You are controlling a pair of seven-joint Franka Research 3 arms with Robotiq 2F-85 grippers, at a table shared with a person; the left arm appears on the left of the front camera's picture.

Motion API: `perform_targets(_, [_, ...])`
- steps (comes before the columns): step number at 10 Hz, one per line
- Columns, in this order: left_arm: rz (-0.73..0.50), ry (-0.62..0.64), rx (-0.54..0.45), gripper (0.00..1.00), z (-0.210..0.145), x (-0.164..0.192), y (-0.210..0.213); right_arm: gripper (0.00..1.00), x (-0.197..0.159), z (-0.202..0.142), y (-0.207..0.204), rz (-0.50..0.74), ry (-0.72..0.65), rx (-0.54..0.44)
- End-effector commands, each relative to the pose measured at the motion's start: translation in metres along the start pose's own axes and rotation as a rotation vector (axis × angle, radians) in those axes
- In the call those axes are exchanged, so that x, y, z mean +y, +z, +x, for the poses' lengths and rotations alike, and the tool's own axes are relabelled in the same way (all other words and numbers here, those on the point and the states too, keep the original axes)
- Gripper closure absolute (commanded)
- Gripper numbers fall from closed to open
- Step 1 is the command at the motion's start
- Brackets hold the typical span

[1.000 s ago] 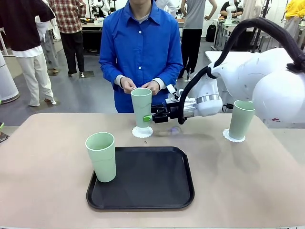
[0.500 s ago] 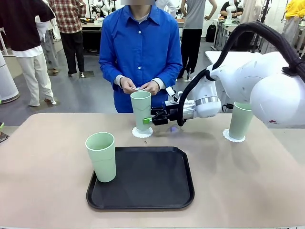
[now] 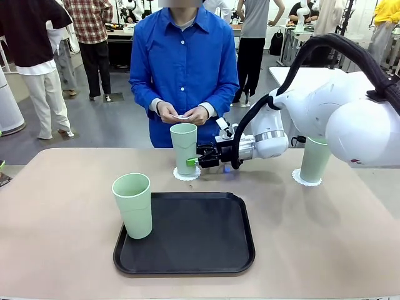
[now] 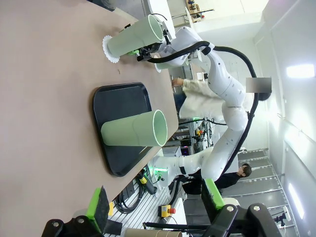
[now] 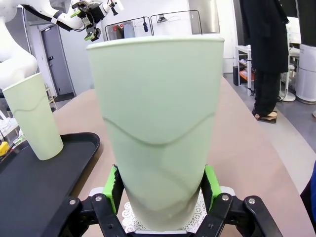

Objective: Place coasters on the table and set cups on them.
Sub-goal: Take one Reusable plastic cup from the Flat Tray and place it on a coaster set by the human.

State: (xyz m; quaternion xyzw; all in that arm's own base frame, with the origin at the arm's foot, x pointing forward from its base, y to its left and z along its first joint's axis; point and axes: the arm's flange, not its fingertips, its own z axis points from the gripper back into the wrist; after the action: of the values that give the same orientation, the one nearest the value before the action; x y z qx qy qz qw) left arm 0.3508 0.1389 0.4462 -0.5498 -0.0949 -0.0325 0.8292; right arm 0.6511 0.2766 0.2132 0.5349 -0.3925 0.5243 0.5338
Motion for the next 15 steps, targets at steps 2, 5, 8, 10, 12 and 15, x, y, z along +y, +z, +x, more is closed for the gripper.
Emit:
perform_targets(2, [-0.012,-0.008,-0.004,0.00,-0.0013,-0.0012,0.0004,0.21,-0.0038,0.0005,0.0025,0.031,-0.003,0.010])
perform_targets(5, [-0.012,-0.008,-0.004,0.00,-0.0013,-0.0012,0.0004,0.21,-0.0023,-0.0035,0.0025,0.038,-0.023,0.017])
perform_targets(8, [-0.012,-0.008,-0.004,0.00,-0.0013,-0.0012,0.0004,0.21,-0.0014,-0.0070,0.0033,0.036,-0.031,0.026])
perform_targets(10, [-0.012,-0.008,-0.004,0.00,-0.0013,-0.0012,0.0004,0.13,-0.0013,-0.0063,0.0029,0.034,-0.031,0.033])
perform_targets(12, [-0.012,-0.008,-0.004,0.00,-0.0013,-0.0012,0.0004,0.00,-0.0009,-0.0057,0.0029,0.032,-0.032,0.039])
perform_targets(15, [-0.012,-0.008,-0.004,0.00,-0.0013,-0.0012,0.0004,0.00,-0.0021,-0.0043,0.0031,0.022,-0.036,0.044])
